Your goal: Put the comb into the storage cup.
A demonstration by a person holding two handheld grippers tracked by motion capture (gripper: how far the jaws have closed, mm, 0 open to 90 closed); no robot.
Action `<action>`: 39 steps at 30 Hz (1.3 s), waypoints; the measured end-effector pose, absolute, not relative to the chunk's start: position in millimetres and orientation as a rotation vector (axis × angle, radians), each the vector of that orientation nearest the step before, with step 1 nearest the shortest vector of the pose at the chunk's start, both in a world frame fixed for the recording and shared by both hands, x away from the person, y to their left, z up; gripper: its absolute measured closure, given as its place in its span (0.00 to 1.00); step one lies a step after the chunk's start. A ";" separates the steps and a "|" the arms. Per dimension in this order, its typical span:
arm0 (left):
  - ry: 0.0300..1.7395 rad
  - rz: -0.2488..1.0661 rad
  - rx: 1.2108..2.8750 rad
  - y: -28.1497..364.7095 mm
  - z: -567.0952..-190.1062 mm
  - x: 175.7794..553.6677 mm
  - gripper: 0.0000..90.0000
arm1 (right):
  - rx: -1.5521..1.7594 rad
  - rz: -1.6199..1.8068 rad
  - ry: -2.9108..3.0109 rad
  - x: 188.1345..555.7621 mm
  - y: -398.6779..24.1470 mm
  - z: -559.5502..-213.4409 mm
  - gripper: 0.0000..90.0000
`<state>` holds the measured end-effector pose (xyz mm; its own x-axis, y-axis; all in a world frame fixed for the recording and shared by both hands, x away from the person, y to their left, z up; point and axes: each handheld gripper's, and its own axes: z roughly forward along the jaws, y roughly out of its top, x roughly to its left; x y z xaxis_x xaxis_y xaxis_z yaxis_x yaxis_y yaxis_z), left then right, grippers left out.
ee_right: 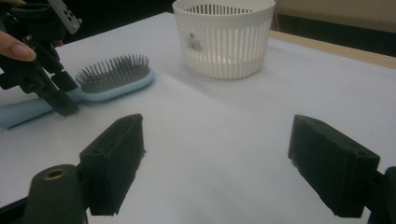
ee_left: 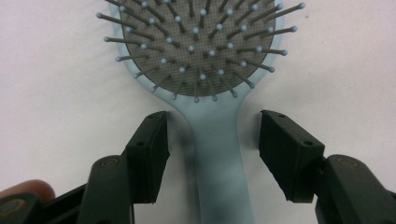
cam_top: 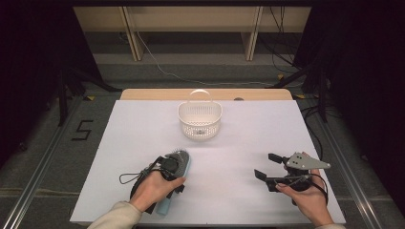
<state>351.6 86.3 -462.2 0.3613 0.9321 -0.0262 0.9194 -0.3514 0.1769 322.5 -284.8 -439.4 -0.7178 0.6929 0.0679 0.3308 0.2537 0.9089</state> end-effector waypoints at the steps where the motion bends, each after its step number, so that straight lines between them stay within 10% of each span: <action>1: 1.684 0.117 2.455 86.2 -462.1 351.5 0.47 | 0.940 1.452 2.183 322.5 -284.9 -439.5 0.21; 39: 1.711 0.096 2.454 87.1 -459.7 353.3 0.72 | 0.936 1.454 2.194 322.6 -285.0 -439.5 0.23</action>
<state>353.3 87.1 -459.7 0.3479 0.9370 -0.0323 0.9275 -0.3390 0.1576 322.6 -285.0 -439.5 -0.7224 0.6879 0.0710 0.3334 0.2565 0.9072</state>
